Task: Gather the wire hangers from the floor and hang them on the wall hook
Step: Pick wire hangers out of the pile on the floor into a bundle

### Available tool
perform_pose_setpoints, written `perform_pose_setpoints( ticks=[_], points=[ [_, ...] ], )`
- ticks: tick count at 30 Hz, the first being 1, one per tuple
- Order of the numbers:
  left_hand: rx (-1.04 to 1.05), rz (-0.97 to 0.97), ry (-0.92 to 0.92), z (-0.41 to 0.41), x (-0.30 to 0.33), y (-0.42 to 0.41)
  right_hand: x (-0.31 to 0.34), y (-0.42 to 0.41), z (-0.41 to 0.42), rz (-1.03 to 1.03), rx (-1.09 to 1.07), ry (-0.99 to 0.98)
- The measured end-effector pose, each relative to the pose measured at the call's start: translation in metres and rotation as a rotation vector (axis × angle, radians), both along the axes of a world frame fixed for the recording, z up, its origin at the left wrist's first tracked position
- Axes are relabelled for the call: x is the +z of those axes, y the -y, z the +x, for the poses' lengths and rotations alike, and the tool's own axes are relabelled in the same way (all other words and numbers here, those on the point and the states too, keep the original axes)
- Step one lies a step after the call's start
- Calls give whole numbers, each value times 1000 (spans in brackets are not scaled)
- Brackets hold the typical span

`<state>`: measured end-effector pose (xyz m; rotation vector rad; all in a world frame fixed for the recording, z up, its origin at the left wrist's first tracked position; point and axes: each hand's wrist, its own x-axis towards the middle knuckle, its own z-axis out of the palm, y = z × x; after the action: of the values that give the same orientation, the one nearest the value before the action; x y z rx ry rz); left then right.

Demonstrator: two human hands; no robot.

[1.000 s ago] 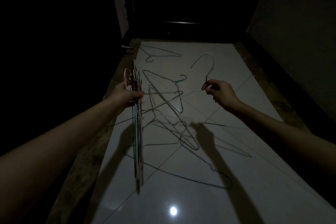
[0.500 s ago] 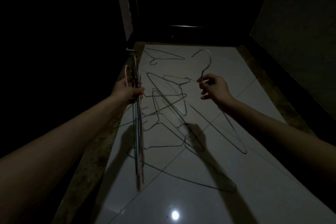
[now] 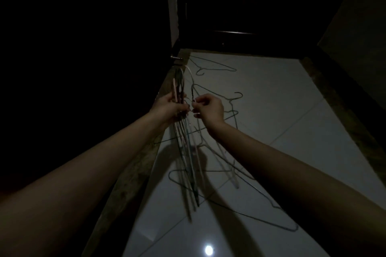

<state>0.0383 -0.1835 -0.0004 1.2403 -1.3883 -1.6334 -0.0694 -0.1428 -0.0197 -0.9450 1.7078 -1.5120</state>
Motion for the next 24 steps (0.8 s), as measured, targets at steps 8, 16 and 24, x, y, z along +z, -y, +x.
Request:
perform_pose_setpoints(
  ticks=[8, 16, 24],
  points=[
    [99, 41, -68, 11, -16, 11, -10, 22, 8, 13, 177, -159],
    [175, 29, -45, 3, -40, 29, -83, 16, -31, 190, 190, -179],
    [183, -68, 32, -3, -61, 43, -150, 3, -65, 466, 276, -373]
  ],
)
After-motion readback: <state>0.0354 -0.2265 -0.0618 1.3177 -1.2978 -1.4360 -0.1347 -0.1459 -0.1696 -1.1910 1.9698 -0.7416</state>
